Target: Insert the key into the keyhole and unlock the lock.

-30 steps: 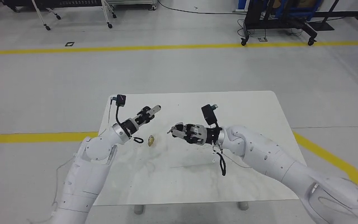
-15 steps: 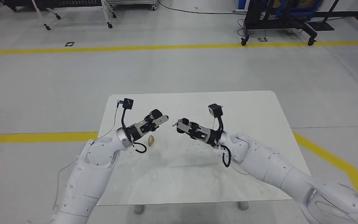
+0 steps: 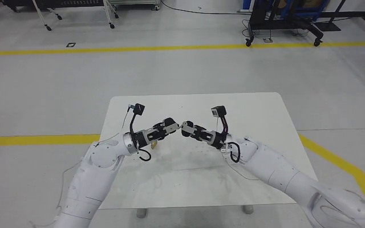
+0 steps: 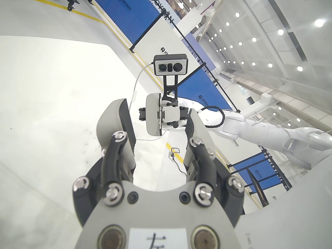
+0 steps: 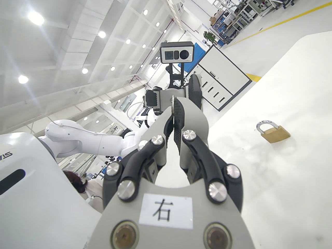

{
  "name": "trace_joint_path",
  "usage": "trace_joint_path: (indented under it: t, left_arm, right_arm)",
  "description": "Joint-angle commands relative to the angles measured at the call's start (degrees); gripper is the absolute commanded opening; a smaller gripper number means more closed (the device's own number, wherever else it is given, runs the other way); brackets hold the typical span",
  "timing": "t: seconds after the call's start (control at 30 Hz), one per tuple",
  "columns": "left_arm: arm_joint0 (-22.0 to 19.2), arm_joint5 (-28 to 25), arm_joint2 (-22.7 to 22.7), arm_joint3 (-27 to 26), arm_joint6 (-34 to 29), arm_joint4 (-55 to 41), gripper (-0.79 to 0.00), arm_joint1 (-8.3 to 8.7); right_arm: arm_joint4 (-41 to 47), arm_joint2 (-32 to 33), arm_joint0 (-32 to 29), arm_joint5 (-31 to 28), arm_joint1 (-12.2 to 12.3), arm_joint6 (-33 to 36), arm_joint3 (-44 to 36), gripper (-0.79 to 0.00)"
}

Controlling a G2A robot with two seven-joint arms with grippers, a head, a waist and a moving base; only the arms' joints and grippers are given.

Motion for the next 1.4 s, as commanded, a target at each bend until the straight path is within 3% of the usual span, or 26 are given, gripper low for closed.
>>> trace_joint_path:
  t: [0.0,0.1,0.5,0.53,0.6,0.63,1.07,1.1,1.13,1.17,1.37]
  left_arm:
    - [-0.02,-0.1,0.11,-0.05,0.09,-0.05,-0.422,0.06]
    - [-0.05,-0.24,0.28,-0.16,-0.22,-0.3,-0.483,0.17]
    - [-0.07,-0.13,1.2,-0.63,-0.11,1.19,-0.514,0.58]
    - [-0.1,-0.17,1.24,-0.65,-0.11,1.26,-0.557,0.61]
    - [-0.11,-0.2,1.32,-0.65,0.0,1.29,-0.739,0.68]
    - [-0.11,-0.17,1.36,-0.63,0.03,1.3,-0.785,0.71]
    - [-0.32,0.27,2.15,-0.5,0.8,2.12,-0.785,1.05]
    - [-0.35,0.28,2.17,-0.48,0.92,2.12,-0.785,1.08]
    - [-0.39,0.31,2.15,-0.45,1.03,2.08,-0.785,1.1]
    - [-0.44,0.32,2.06,-0.44,1.21,1.99,-0.785,1.14]
    - [-0.52,-0.17,1.08,-0.41,2.24,1.64,-0.785,1.44]
  right_arm:
    - [0.66,0.49,-0.18,-0.05,-0.32,0.98,0.48,-0.785]
    - [1.21,1.29,-0.47,-0.05,-0.77,2.11,1.14,-0.785]
    - [2.21,4.46,-1.66,0.61,-2.18,6.24,2.24,-0.785]
    - [2.21,4.73,-1.77,0.64,-2.29,6.5,2.32,-0.785]
    - [2.19,5.22,-1.96,0.8,-2.48,7.12,2.46,-0.785]
    - [2.25,5.47,-2.12,0.84,-2.58,7.34,2.51,-0.785]
    - [2.45,8.41,-3.58,0.98,-3.65,11.44,2.67,-0.785]
    - [2.25,8.6,-3.64,1.05,-3.71,11.87,2.82,-0.443]
    - [2.08,8.79,-3.66,1.37,-3.75,12.32,2.94,-0.154]
    - [2.11,9.05,-3.77,1.44,-3.79,12.59,2.96,0.0]
    - [1.0,12.71,-4.44,-0.42,-3.22,12.06,4.5,0.0]
